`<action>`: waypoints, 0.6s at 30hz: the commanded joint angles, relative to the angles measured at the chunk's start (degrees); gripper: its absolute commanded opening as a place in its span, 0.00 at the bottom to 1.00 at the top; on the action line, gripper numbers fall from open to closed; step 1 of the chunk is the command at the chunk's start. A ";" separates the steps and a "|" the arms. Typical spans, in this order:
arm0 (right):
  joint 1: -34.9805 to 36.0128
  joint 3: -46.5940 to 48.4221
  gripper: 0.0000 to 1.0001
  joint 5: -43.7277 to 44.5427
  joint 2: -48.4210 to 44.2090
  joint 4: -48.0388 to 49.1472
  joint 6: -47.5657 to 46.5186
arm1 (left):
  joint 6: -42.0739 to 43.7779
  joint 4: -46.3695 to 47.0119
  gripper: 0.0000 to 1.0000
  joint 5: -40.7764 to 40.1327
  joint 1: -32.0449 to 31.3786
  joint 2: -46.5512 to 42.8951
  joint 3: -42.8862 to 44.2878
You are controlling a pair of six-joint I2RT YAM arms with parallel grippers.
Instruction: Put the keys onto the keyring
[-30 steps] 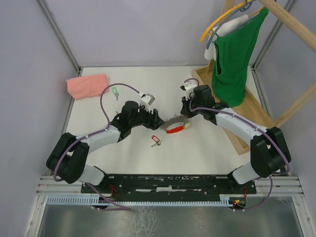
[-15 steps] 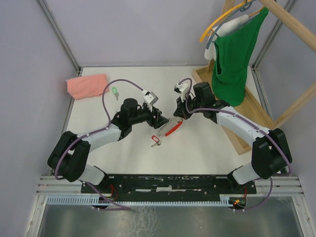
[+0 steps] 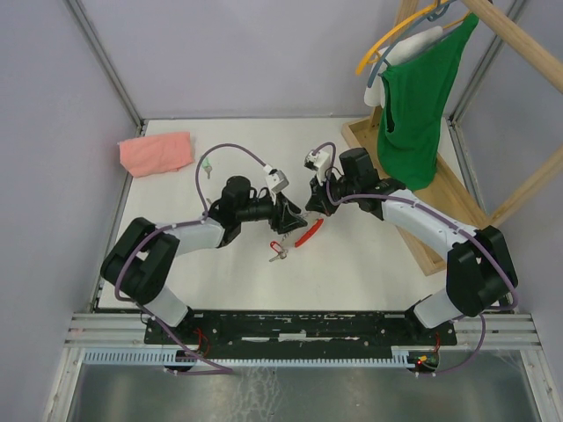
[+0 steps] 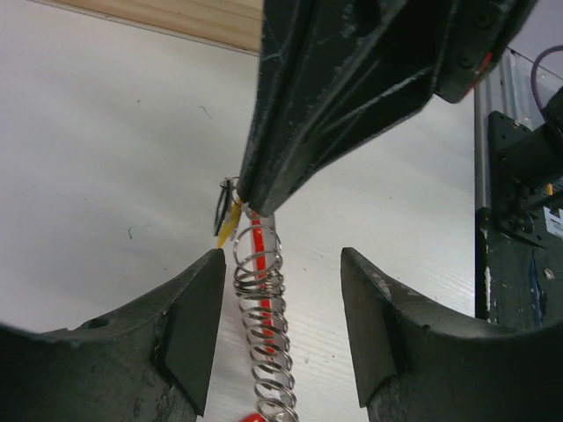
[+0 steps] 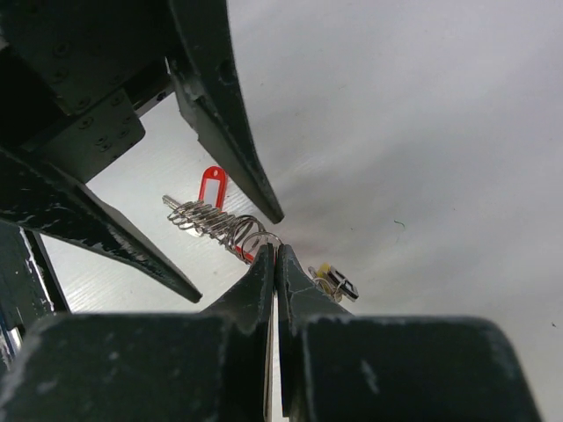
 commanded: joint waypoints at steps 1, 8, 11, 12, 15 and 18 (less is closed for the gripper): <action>0.18 2.20 0.01 2.10 -1.03 3.25 -0.42 | -2.53 6.59 0.60 6.22 -0.57 -2.03 -1.59; 0.20 2.22 0.01 2.32 -1.41 3.16 -0.54 | 0.90 0.74 0.56 8.06 -2.60 -11.37 -6.89; 0.21 1.96 0.01 0.96 -1.93 3.11 -1.04 | 2.83 -2.54 0.57 5.85 -2.60 -15.05 -7.68; 0.20 1.78 0.01 0.49 -2.07 3.20 -1.12 | 3.38 -3.37 0.57 3.72 -2.60 -16.07 -7.90; 0.17 1.72 0.01 -0.19 -2.22 2.93 -1.56 | 4.42 -4.27 0.63 -4.92 -2.57 -18.12 -8.10; 0.21 1.67 0.01 -0.56 -2.31 2.68 -1.77 | 3.84 -3.67 0.66 -10.15 -2.60 -17.09 -6.67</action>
